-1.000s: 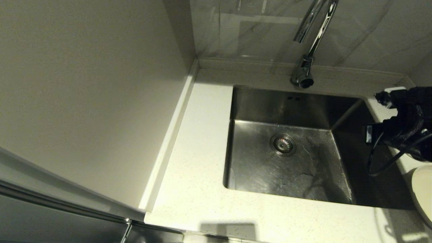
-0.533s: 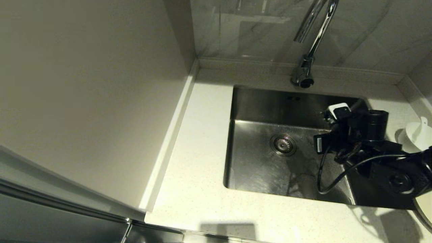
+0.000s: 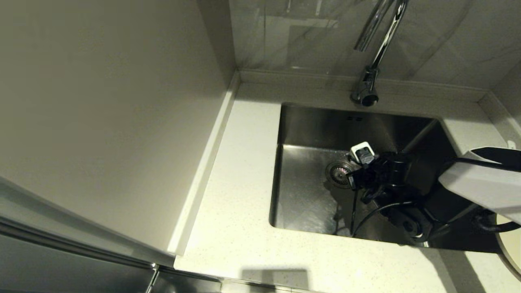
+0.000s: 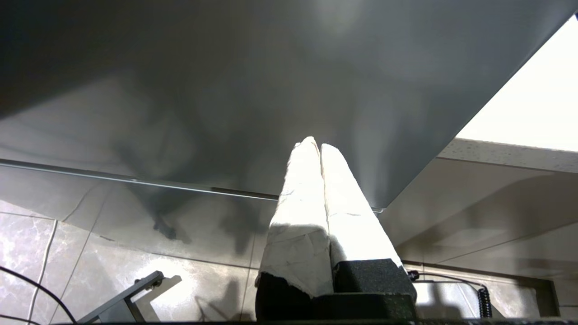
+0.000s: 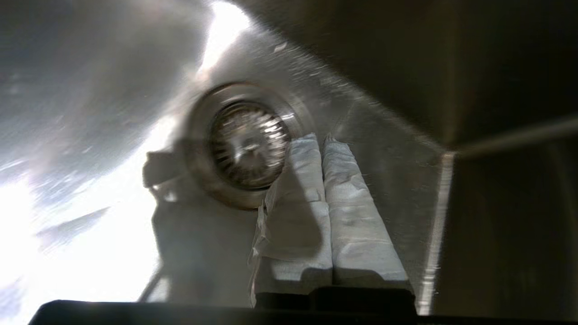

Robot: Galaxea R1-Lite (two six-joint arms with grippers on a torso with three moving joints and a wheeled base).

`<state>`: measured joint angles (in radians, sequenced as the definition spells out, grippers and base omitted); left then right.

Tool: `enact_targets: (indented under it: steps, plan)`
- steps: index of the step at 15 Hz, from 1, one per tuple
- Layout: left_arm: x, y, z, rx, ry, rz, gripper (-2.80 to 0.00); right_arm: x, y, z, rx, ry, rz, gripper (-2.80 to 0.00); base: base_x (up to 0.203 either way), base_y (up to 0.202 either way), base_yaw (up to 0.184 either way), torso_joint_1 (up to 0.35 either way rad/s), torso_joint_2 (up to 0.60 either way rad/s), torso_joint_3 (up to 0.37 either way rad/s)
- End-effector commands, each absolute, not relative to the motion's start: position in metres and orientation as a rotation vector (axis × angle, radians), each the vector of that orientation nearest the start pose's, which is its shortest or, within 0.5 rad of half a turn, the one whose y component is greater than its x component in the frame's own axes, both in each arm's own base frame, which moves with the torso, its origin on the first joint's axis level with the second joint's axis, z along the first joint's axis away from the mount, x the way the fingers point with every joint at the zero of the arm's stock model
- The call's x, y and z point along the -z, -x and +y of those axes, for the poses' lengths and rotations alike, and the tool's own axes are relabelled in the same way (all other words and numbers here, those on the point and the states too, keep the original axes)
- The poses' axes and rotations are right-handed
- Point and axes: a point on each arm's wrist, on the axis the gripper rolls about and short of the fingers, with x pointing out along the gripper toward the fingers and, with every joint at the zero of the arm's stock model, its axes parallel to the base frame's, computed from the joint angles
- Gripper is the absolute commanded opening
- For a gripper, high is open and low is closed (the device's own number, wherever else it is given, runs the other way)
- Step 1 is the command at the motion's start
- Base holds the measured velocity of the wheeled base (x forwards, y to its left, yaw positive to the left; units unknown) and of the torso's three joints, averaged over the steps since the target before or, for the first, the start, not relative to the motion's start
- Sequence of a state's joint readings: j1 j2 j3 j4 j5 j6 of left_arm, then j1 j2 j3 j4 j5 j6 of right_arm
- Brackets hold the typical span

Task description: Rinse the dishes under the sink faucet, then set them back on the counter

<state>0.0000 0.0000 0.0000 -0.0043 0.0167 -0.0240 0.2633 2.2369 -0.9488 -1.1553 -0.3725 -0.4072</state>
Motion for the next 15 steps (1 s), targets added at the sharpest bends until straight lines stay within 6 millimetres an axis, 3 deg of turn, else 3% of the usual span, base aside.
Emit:
enact_targets:
  steps: [1, 4, 15]
  plan:
    - [-0.076, 0.023, 0.000, -0.017, 0.025, -0.008, -2.80, -0.043, -0.400, 0.106, 0.054, 0.478, 0.207, -2.80, 0.000, 0.000, 0.000, 0.000, 0.00, 0.000]
    - [-0.076, 0.023, 0.000, -0.017, 0.025, -0.008, -2.80, -0.022, -0.414, 0.111, 0.051, 0.493, 0.222, -2.80, 0.000, 0.000, 0.000, 0.000, 0.00, 0.000]
    - [-0.076, 0.023, 0.000, -0.017, 0.025, -0.008, -2.80, -0.019, -0.461, 0.122, 0.112, 0.478, 0.116, -2.80, 0.000, 0.000, 0.000, 0.000, 0.00, 0.000]
